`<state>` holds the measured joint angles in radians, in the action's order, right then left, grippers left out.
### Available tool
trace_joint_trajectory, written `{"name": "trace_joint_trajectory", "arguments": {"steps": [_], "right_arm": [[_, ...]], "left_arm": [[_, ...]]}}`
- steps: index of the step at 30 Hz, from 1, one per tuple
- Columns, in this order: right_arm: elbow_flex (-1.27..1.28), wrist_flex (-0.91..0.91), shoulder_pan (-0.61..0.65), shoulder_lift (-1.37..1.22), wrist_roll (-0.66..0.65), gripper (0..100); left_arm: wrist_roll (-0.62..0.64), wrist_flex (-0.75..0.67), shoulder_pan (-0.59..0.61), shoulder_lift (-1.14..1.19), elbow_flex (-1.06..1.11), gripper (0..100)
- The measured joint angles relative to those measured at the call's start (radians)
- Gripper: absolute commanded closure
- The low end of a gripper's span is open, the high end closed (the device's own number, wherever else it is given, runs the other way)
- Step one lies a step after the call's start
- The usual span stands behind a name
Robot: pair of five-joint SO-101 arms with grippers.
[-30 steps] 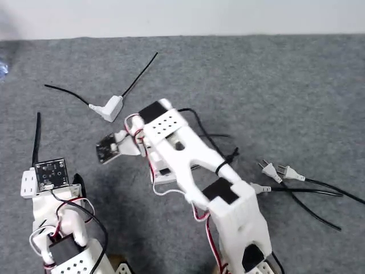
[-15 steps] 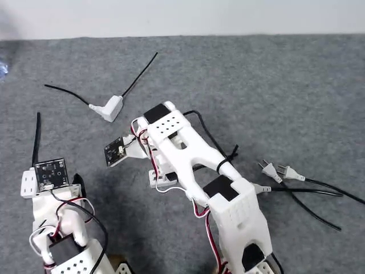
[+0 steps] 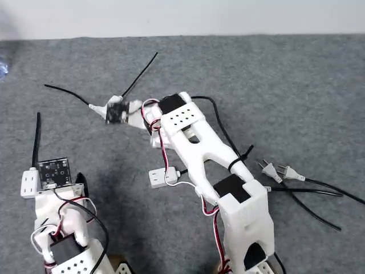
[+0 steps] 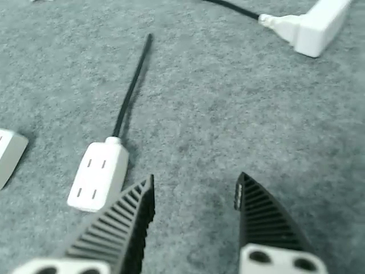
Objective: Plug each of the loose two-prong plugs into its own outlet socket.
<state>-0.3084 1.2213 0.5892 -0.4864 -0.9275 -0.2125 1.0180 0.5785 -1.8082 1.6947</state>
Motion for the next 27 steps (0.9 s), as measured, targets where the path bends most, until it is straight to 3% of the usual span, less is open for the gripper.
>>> {"name": "trace_joint_trajectory", "arguments": {"steps": [5,12,18,27], "right_arm": [[0.0,-0.021,-0.006,-0.06,0.037,97.4],[0.0,0.089,-0.064,-0.169,0.041,79.7],[-0.002,0.149,-0.048,-0.169,-0.021,79.3],[-0.002,0.092,-0.015,-0.169,-0.031,79.1]], "left_arm": [[0.0,0.0,-0.014,0.0,0.0,78],[0.0,0.0,-0.014,0.0,0.0,78],[0.0,0.0,-0.014,0.0,0.0,78],[0.0,0.0,-0.014,0.0,0.0,78]]}}
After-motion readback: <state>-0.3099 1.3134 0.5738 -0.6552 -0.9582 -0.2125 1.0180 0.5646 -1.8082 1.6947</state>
